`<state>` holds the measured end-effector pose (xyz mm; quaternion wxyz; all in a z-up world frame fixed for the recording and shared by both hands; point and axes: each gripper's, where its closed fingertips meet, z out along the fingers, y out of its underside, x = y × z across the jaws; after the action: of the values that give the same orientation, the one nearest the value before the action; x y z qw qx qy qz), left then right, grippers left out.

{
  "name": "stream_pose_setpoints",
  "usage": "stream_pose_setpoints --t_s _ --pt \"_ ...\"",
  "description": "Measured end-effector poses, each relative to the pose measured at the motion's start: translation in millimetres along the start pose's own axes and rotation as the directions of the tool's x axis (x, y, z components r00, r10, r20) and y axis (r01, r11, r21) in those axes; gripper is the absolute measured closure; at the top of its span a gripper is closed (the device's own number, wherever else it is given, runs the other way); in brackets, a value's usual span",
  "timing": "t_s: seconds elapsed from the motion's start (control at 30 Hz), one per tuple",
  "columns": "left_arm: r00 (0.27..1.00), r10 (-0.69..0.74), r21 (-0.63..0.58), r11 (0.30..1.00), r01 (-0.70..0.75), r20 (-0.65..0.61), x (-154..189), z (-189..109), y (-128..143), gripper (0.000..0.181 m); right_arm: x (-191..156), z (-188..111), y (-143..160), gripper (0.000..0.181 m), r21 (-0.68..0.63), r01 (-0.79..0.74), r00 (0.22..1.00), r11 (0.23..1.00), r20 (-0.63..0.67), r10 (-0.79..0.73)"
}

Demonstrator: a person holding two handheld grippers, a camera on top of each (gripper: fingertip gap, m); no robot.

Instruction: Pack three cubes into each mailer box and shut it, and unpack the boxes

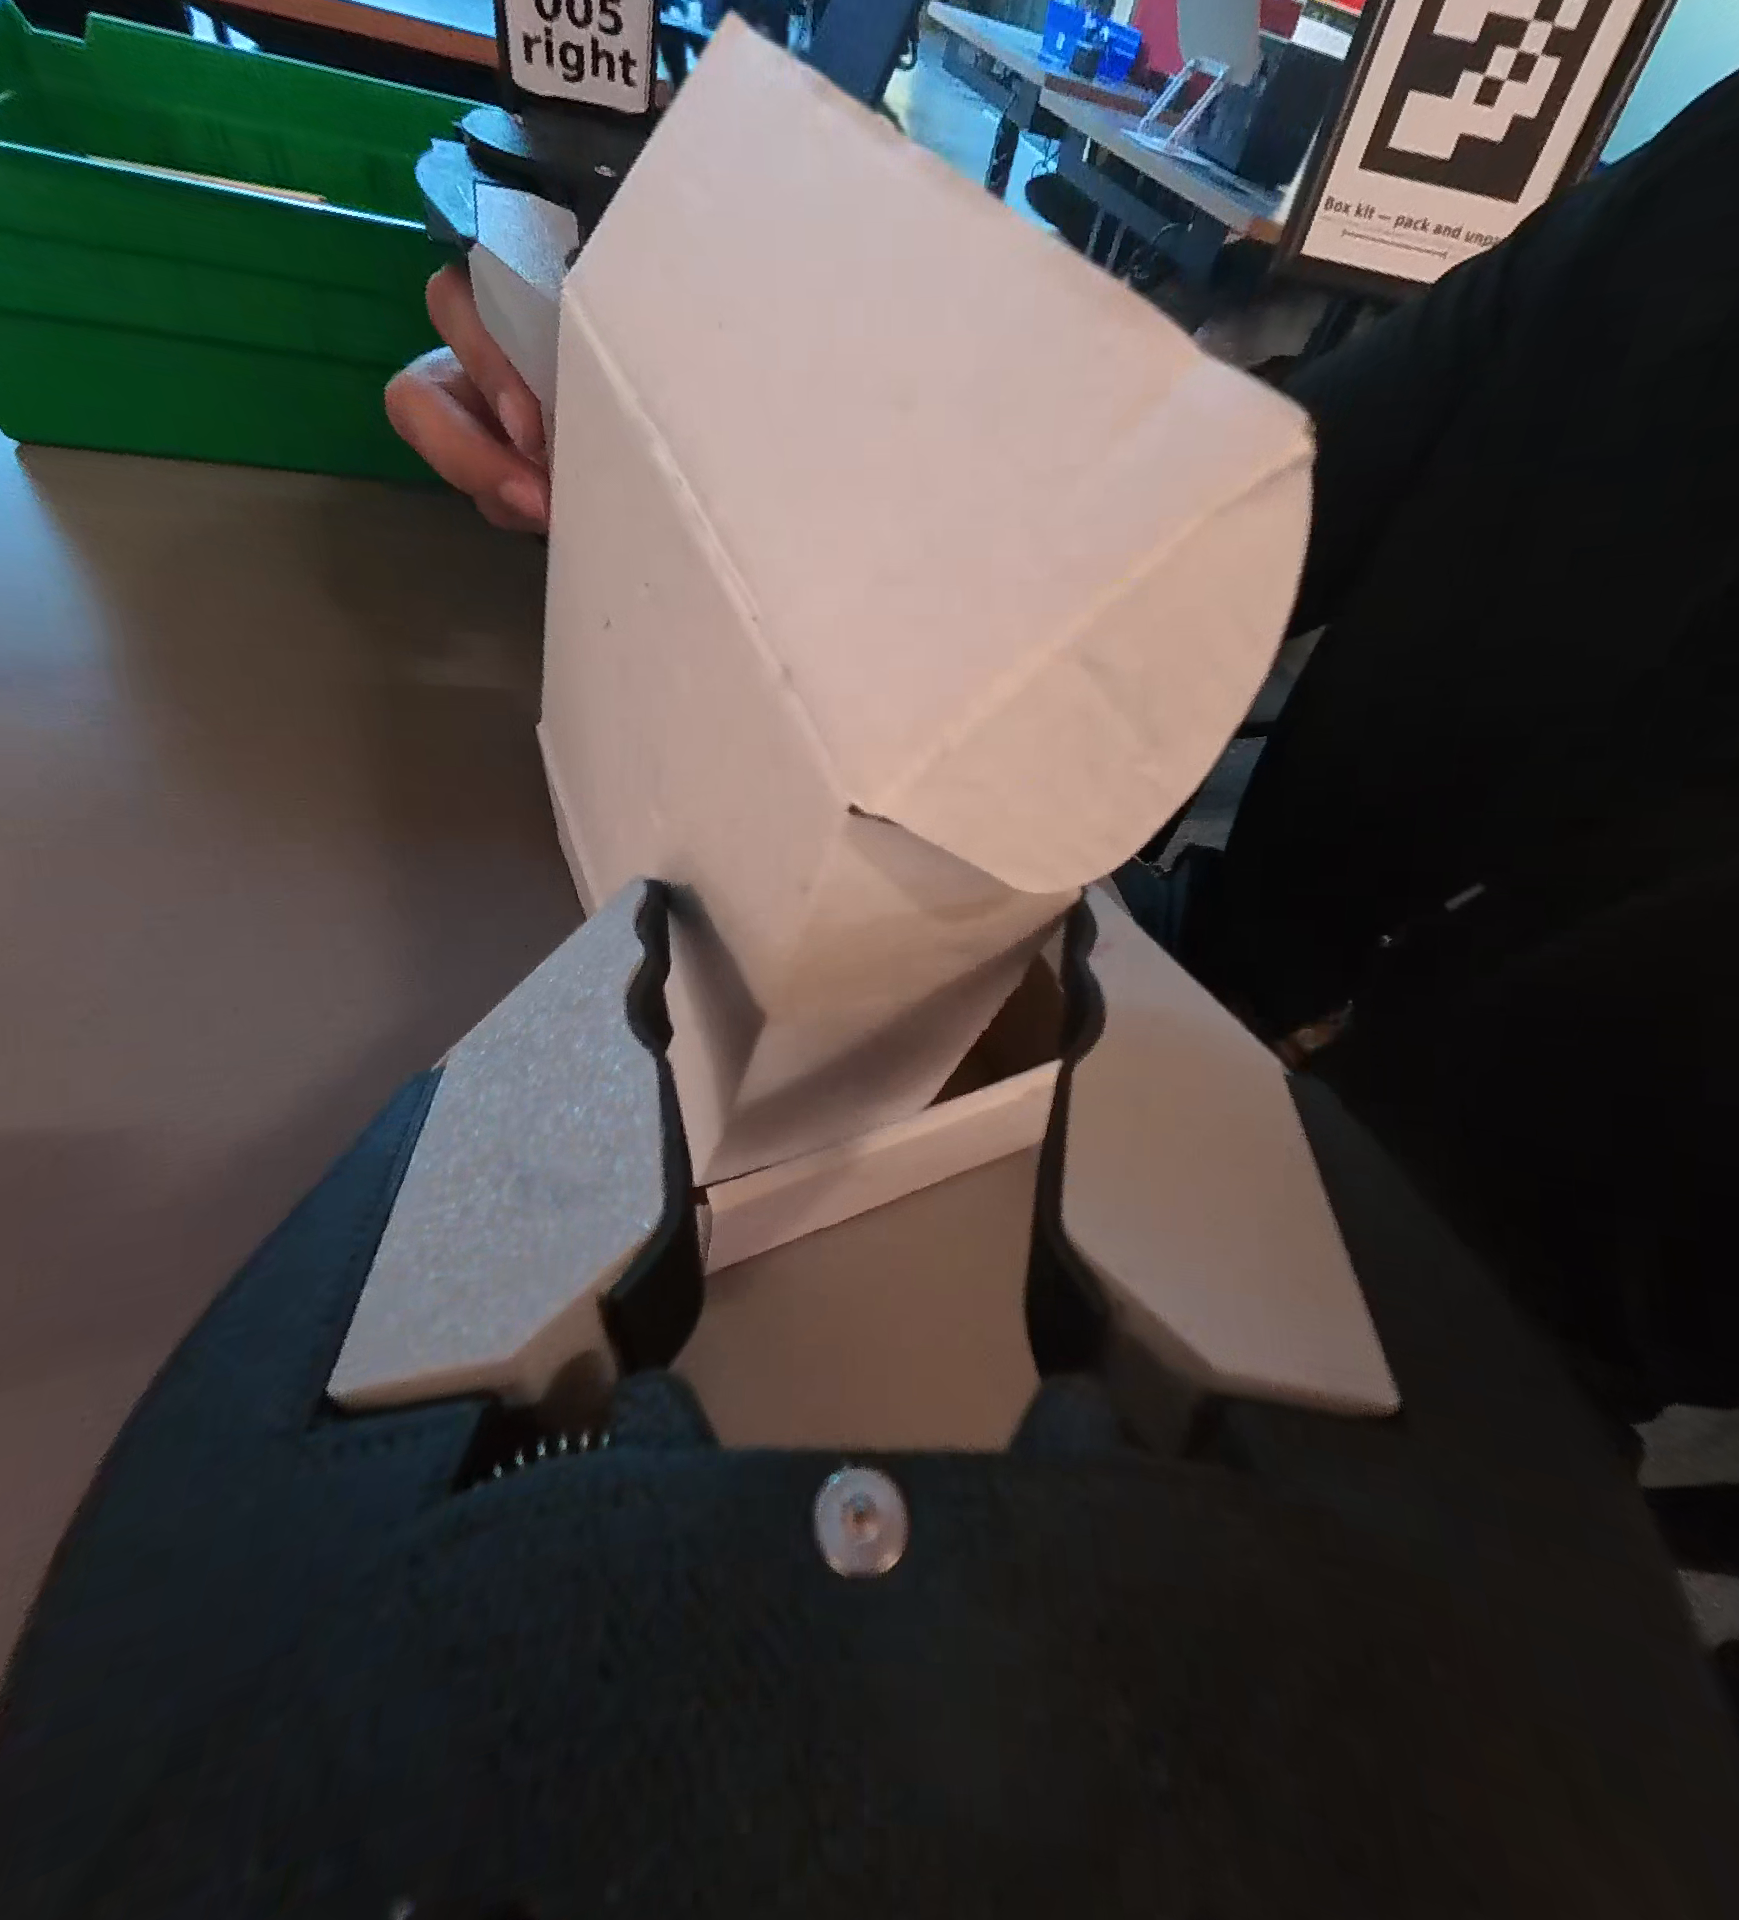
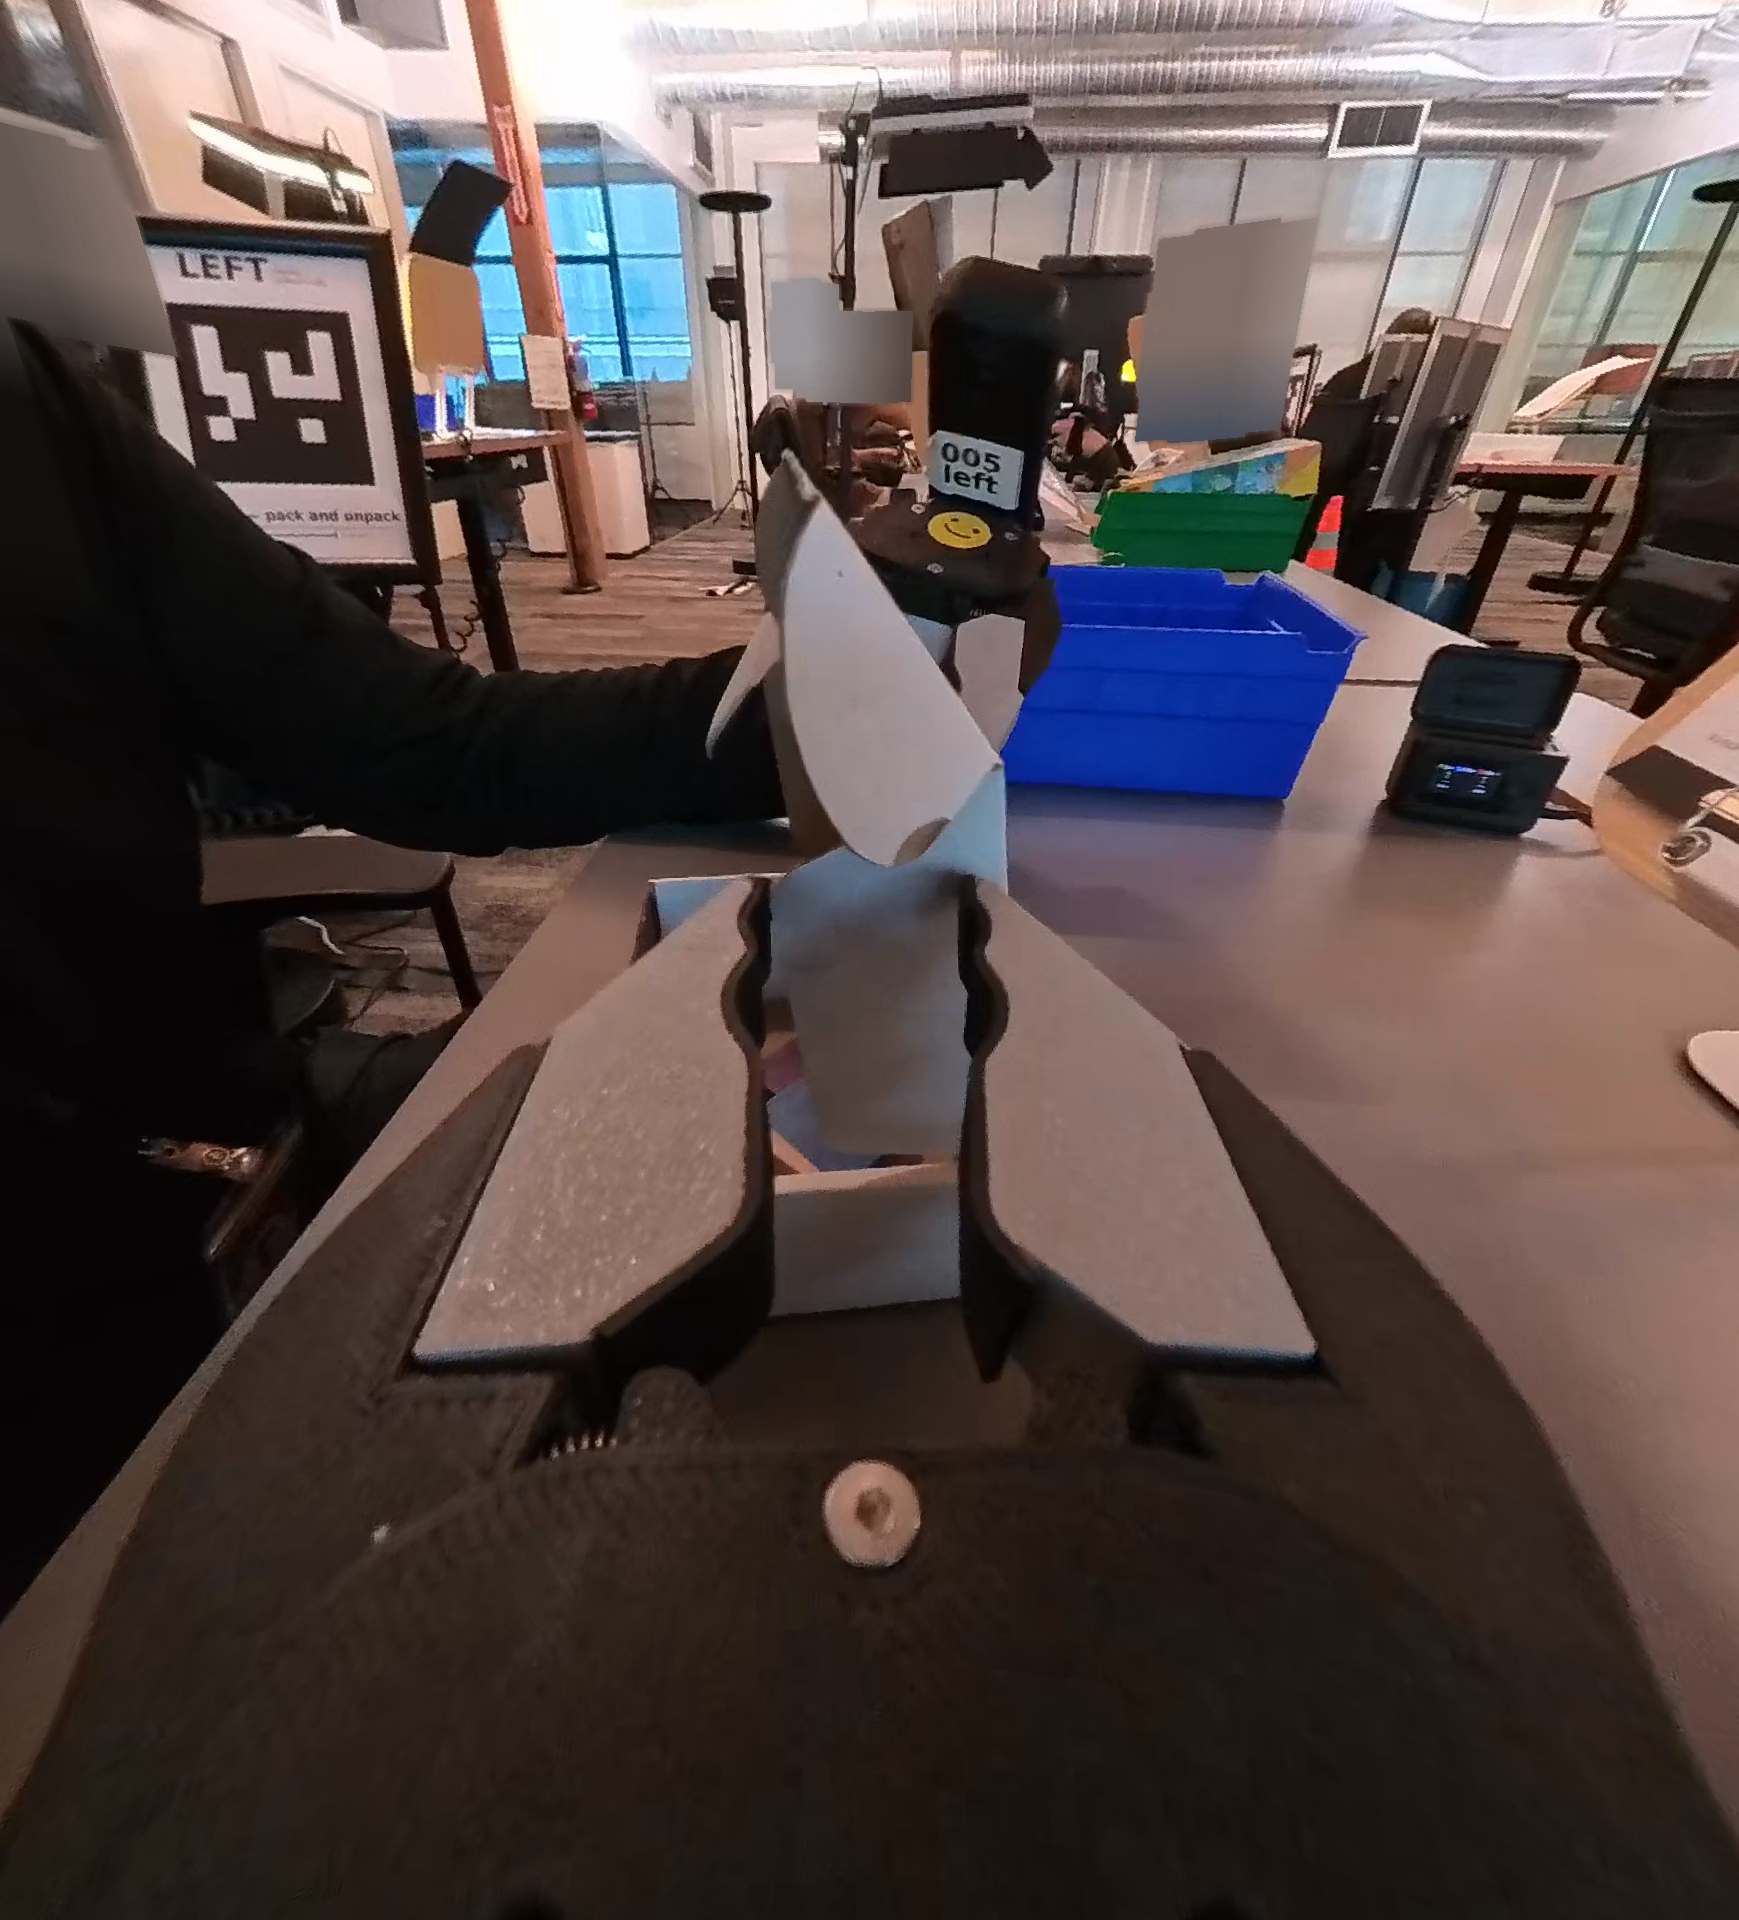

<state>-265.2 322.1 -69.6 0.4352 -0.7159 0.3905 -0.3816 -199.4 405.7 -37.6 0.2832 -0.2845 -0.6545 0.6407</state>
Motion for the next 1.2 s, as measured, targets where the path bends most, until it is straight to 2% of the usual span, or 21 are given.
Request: stream_pose_setpoints --t_s 0.17,0.37,0.5,0.73,0.87,0.93,1.03,1.13,1.2 --pt "1.000 0.006 -0.017 1.000 -0.005 0.025 -1.8 -3.6 1.0 0.107 5.9 7.9 1.2 0.147 -0.019 0.095 0.992 0.995 -0.082 -0.097" --pt "1.000 0.019 -0.049 0.999 -0.018 0.020 1.8 -2.7 7.1 0.105 -7.7 7.4 7.5 0.149 -0.052 0.087 0.996 0.995 -0.011 -0.088" --pt "1.000 -0.012 -0.098 0.995 0.014 0.014 3.9 -3.6 16.3 0.100 -7.0 12.9 22.8 0.147 -0.137 0.070 0.997 0.988 -0.007 -0.072" --pt "1.000 0.004 -0.105 0.994 -0.002 0.016 6.6 -5.3 19.5 0.099 -12.1 15.7 37.6 0.150 -0.213 0.073 0.997 0.974 0.022 -0.070" --pt "0.999 -0.033 -0.070 0.997 0.030 -0.043 17.0 -13.2 12.4 0.099 -15.0 11.5 39.9 0.146 -0.244 0.081 0.997 0.966 0.036 -0.075" --pt "0.998 -0.031 -0.006 1.000 0.031 -0.049 18.3 -20.3 2.8 0.103 -15.2 9.2 30.8 0.146 -0.209 0.079 0.997 0.975 0.033 -0.074" --pt "0.997 -0.036 0.018 0.999 0.037 -0.070 21.7 -27.6 0.4 0.105 -15.8 4.1 9.7 0.147 -0.111 0.070 0.997 0.991 0.030 -0.067" --pt "0.997 -0.009 0.111 0.994 0.017 -0.080 25.5 -37.8 -15.6 0.111 -12.8 -3.9 -20.4 0.153 0.042 0.068 0.998 0.997 0.007 -0.068" --pt "0.994 0.011 0.200 0.980 0.011 -0.106 31.4 -48.4 -30.7 0.125 -2.8 -11.1 -43.1 0.161 0.164 0.071 0.996 0.984 -0.056 -0.062"
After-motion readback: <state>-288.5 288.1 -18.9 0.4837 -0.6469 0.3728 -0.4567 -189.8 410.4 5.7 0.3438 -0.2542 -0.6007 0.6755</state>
